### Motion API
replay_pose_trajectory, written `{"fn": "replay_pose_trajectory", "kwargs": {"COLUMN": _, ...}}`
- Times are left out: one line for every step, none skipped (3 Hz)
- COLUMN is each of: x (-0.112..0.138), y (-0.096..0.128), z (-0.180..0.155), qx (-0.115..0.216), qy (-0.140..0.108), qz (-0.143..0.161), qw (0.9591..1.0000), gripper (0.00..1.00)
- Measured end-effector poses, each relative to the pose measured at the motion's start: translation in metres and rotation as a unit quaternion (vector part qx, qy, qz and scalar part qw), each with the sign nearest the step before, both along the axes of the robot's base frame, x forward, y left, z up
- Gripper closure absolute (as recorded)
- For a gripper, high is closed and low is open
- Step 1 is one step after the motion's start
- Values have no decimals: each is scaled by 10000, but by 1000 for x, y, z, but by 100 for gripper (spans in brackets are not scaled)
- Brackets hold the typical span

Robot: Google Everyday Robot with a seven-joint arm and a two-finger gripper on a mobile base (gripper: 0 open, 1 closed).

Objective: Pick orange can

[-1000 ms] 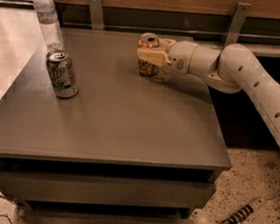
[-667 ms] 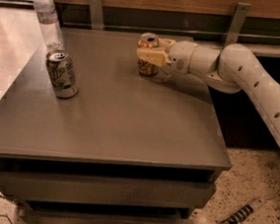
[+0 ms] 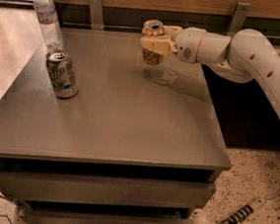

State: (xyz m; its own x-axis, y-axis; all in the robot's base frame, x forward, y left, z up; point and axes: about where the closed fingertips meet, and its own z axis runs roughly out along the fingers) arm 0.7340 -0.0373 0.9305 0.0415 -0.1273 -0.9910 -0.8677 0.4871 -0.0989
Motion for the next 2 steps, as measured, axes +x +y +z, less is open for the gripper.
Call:
{"fn": "replay_pose_trajectory", "kwargs": {"x": -2, "y": -9, "z": 27, "qx": -83, "qy": -200, "qz": -72, "qw": 9997, "gripper": 100}}
{"fn": "replay_pose_trajectory", "kwargs": {"x": 0, "y": -16, "z": 48, "qx": -101, "qy": -394, "qz": -96, "qw": 9991, "gripper": 100}}
